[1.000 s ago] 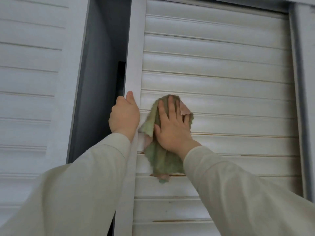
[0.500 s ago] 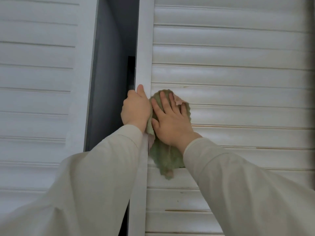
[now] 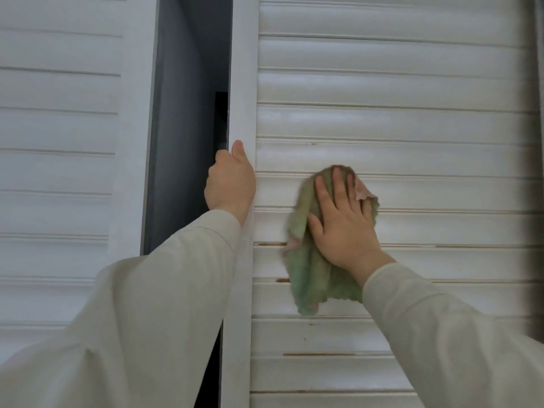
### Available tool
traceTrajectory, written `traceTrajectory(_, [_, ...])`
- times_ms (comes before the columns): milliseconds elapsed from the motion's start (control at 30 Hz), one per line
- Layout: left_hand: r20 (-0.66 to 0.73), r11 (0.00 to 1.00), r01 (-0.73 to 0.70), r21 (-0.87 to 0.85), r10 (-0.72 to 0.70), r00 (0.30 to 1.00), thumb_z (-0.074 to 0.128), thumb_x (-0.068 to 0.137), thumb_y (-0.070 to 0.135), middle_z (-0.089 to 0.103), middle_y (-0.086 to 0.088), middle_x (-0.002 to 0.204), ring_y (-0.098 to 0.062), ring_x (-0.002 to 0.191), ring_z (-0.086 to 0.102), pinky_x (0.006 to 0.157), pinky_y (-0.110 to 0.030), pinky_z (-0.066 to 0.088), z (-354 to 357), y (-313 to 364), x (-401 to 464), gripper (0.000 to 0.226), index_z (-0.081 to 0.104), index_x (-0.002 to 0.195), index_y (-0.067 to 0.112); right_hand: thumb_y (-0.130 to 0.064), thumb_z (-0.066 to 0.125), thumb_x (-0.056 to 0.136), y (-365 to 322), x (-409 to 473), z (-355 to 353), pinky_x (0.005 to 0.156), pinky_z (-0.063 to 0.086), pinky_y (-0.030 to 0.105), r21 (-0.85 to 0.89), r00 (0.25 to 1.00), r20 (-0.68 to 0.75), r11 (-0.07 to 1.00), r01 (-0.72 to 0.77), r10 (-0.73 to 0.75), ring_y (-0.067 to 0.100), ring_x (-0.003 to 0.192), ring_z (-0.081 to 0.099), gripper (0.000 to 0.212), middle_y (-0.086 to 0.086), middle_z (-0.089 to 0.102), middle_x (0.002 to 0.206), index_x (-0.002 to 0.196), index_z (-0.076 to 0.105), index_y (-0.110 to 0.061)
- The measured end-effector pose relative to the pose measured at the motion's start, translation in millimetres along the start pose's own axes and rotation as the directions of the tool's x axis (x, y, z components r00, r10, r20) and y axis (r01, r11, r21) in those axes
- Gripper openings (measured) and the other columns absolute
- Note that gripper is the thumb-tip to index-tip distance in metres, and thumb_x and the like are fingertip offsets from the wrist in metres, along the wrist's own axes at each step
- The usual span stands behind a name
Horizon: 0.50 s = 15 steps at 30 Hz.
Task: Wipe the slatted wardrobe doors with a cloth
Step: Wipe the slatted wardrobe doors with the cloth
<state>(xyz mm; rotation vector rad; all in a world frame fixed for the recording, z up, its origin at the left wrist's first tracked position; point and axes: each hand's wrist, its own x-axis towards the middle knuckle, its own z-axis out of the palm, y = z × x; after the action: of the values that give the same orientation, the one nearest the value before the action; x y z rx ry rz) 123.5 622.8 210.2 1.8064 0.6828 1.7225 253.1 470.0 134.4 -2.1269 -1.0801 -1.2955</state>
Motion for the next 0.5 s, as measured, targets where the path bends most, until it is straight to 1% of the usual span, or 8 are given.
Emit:
traceTrajectory(67, [-0.012, 1.000, 0.000, 0.001, 0.000, 1.000, 0.018, 0.104, 0.056, 0.062, -0.010, 0.111, -0.031, 0.092, 0.056, 0.078, -0.038, 0.044, 2, 0, 0, 0.060, 0.052, 0.120, 0.009, -0.054, 0.024, 0.094, -10, -2, 2, 0.119, -0.008, 0.056, 0.019, 0.995, 0.002, 0.995, -0.100, 0.100, 0.027, 0.149, -0.020, 0.075, 0.005, -0.018, 0.164, 0.156, -0.009, -0.029])
traceTrajectory(100, [-0.016, 1.000, 0.004, 0.001, -0.004, 1.000, 0.018, 0.103, 0.056, 0.062, -0.010, 0.112, -0.032, 0.094, 0.057, 0.080, -0.040, 0.046, 3, 0, 0, 0.060, 0.052, 0.121, 0.010, -0.051, 0.026, 0.094, -19, -3, 2, 0.118, -0.010, 0.056, 0.023, 0.994, 0.009, 0.994, -0.108, 0.108, 0.029, 0.149, -0.019, 0.076, 0.007, -0.017, 0.164, 0.157, -0.009, -0.027])
traceTrajectory(133, [-0.024, 1.000, 0.006, 0.005, -0.006, 1.000, 0.018, 0.103, 0.056, 0.062, -0.011, 0.112, -0.033, 0.095, 0.057, 0.081, -0.040, 0.046, 3, 1, 0, 0.060, 0.052, 0.121, 0.010, -0.049, 0.027, 0.093, -30, -5, 3, 0.117, -0.011, 0.056, 0.024, 0.998, 0.017, 0.997, -0.068, 0.068, 0.031, 0.149, -0.017, 0.077, 0.009, -0.016, 0.164, 0.157, -0.007, -0.026])
traceTrajectory(200, [-0.027, 1.000, 0.005, 0.010, -0.005, 1.000, 0.019, 0.103, 0.056, 0.062, -0.010, 0.111, -0.031, 0.092, 0.056, 0.080, -0.040, 0.045, 3, 0, 1, 0.059, 0.051, 0.120, 0.010, -0.047, 0.027, 0.092, -53, -10, 4, 0.116, -0.007, 0.058, 0.017, 0.995, 0.054, 0.996, 0.088, -0.089, 0.030, 0.150, -0.014, 0.074, 0.008, -0.012, 0.165, 0.158, 0.000, -0.026])
traceTrajectory(233, [-0.025, 1.000, 0.003, 0.007, -0.003, 1.000, 0.019, 0.103, 0.056, 0.062, -0.009, 0.109, -0.031, 0.091, 0.055, 0.080, -0.040, 0.046, 2, -1, 1, 0.059, 0.052, 0.119, 0.010, -0.045, 0.031, 0.093, -62, -14, 5, 0.116, -0.001, 0.059, 0.019, 0.986, 0.068, 0.989, 0.149, -0.150, 0.030, 0.150, -0.010, 0.071, 0.007, -0.006, 0.165, 0.158, 0.008, -0.026])
traceTrajectory(300, [-0.027, 1.000, -0.002, 0.005, 0.002, 1.000, 0.018, 0.104, 0.056, 0.060, -0.006, 0.104, -0.028, 0.089, 0.054, 0.078, -0.039, 0.045, 0, -2, 0, 0.059, 0.052, 0.120, 0.010, -0.036, 0.042, 0.090, -72, -18, 2, 0.113, 0.016, 0.061, 0.038, 0.981, 0.000, 0.980, 0.193, -0.193, 0.034, 0.146, 0.015, 0.065, 0.011, 0.022, 0.160, 0.152, 0.033, -0.023])
traceTrajectory(367, [-0.025, 1.000, -0.005, 0.007, 0.005, 1.000, 0.018, 0.104, 0.055, 0.059, -0.005, 0.103, -0.027, 0.088, 0.054, 0.075, -0.037, 0.042, -1, -2, 0, 0.059, 0.052, 0.122, 0.010, -0.028, 0.047, 0.082, -77, -20, 0, 0.104, 0.036, 0.054, 0.045, 0.976, -0.089, 0.978, 0.205, -0.201, 0.037, 0.126, 0.038, 0.059, 0.011, 0.047, 0.139, 0.139, 0.053, -0.016])
traceTrajectory(500, [-0.013, 1.000, -0.004, 0.015, 0.005, 1.000, 0.018, 0.104, 0.055, 0.060, -0.008, 0.110, -0.027, 0.087, 0.050, 0.076, -0.036, 0.039, -1, -2, 2, 0.058, 0.051, 0.122, 0.010, -0.028, 0.040, 0.079, -62, -22, -4, 0.090, 0.045, 0.046, 0.059, 0.969, -0.133, 0.974, 0.219, -0.209, 0.034, 0.102, 0.049, 0.055, 0.010, 0.056, 0.114, 0.125, 0.066, -0.011])
